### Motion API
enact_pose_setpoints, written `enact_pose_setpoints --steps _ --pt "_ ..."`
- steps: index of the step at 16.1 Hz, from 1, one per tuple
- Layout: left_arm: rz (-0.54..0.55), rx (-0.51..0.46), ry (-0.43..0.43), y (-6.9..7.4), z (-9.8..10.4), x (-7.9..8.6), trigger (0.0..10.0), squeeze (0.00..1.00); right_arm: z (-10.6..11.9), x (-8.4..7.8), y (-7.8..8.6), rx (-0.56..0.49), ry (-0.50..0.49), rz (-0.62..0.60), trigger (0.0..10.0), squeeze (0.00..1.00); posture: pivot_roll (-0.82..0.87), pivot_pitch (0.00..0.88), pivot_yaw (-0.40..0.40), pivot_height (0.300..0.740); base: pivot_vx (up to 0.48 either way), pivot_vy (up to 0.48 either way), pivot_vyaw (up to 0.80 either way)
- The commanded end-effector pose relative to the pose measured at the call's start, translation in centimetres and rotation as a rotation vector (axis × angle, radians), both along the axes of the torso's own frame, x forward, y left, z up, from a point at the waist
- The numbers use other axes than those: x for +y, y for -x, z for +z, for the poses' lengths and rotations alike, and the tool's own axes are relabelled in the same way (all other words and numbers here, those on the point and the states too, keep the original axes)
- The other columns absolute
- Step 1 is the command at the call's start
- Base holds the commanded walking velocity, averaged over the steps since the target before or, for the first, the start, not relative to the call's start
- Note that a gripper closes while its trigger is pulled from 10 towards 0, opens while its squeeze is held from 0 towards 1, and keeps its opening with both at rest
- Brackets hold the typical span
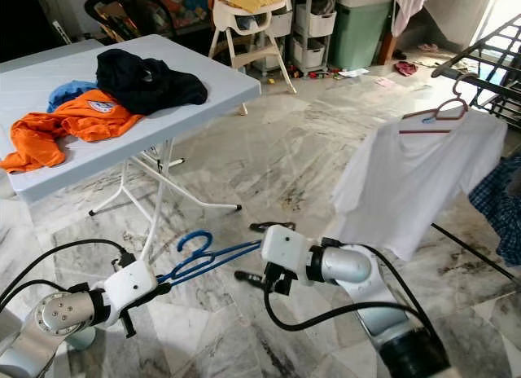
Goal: Hang hanger
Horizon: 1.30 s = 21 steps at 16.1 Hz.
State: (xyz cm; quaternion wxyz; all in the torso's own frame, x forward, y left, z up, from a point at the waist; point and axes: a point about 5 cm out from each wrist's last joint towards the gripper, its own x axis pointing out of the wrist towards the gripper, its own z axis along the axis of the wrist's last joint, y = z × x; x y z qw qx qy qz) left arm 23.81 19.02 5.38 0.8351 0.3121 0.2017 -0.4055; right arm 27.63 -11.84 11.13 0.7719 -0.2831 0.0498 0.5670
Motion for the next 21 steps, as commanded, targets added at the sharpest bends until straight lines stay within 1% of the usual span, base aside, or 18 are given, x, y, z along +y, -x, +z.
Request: enact_pose_setpoints --steps 1,2,3,4,5,6,7,8,10,12,14,16,17,21 --pt "-0.026 -0.02 -0.025 -0.3 0.4 0.1 10.0 0.0 0.2 0.2 0.0 0.003 0.014 0.043 10.0 0.0 -0.06 0.0 0.047 0.74 0.0 0.0 0.0" --pt "-0.035 -0.035 -0.039 -0.5 0.6 0.1 10.0 0.0 0.1 0.4 -0.3 -0.007 0.053 0.073 10.0 0.0 -0.06 0.005 0.044 0.74 0.0 0.0 0.0" --pt "-0.064 -0.065 -0.046 -0.6 1.2 -0.3 10.0 0.0 -0.7 0.5 -1.2 -0.019 0.176 0.079 10.0 0.0 -0.06 0.01 0.034 0.74 0.0 0.0 0.0" --pt "-0.077 -0.087 -0.04 -0.7 1.4 -0.7 10.0 0.0 -1.2 0.7 -2.0 -0.023 0.236 0.056 10.0 0.0 -0.05 0.012 0.028 0.74 0.0 0.0 0.0" --pt "-0.089 -0.095 -0.039 -0.6 1.5 -0.9 10.0 0.0 -1.2 1.2 -2.2 -0.006 0.22 0.058 10.0 0.0 -0.05 0.015 0.027 0.74 0.0 0.0 0.0" --pt "-0.112 -0.11 -0.045 -0.5 1.6 -1.1 10.0 0.0 -1.1 2.1 -2.4 0.005 0.201 0.059 10.0 0.0 -0.05 0.02 0.025 0.74 0.0 0.0 0.0" --pt "-0.117 -0.114 -0.041 -0.4 1.7 -1.3 10.0 0.0 -1.2 2.7 -2.3 0.008 0.21 0.088 10.0 0.0 -0.05 0.024 0.024 0.74 0.0 0.0 0.0" --pt "-0.15 -0.127 -0.053 -0.3 1.8 -1.5 10.0 0.0 -1.5 3.3 -2.4 0.003 0.225 0.118 10.0 0.0 -0.05 0.027 0.024 0.74 0.0 0.0 0.0" --pt "-0.159 -0.126 -0.053 -0.2 1.9 -1.7 10.0 0.0 -1.4 4.2 -2.5 0.014 0.215 0.158 0.0 0.0 -0.04 0.033 0.023 0.74 0.0 0.0 0.0" --pt "-0.198 -0.122 -0.08 0.1 1.7 -1.7 10.0 0.0 -1.2 4.5 -2.8 0.002 0.237 0.181 0.0 0.0 -0.04 0.037 0.025 0.74 0.0 0.0 0.0" --pt "-0.216 -0.12 -0.099 0.3 1.6 -1.5 10.0 0.0 -1.1 4.1 -2.9 -0.005 0.29 0.214 0.0 0.0 -0.04 0.041 0.028 0.74 0.0 0.0 0.0" --pt "-0.216 -0.124 -0.116 0.2 1.6 -1.1 10.0 0.0 -1.0 3.7 -3.3 -0.014 0.313 0.218 0.0 0.0 -0.04 0.043 0.031 0.74 0.0 0.0 0.0" --pt "-0.215 -0.13 -0.113 0.1 1.7 -1.2 10.0 0.0 -0.9 3.6 -3.4 -0.011 0.312 0.219 0.0 0.0 -0.04 0.042 0.032 0.74 0.0 0.0 0.0" --pt "-0.221 -0.156 -0.101 -0.2 2.1 -1.6 10.0 0.0 -1.6 3.0 -3.3 0.013 0.361 0.235 0.0 0.0 -0.05 0.047 0.03 0.74 0.0 0.0 0.0"
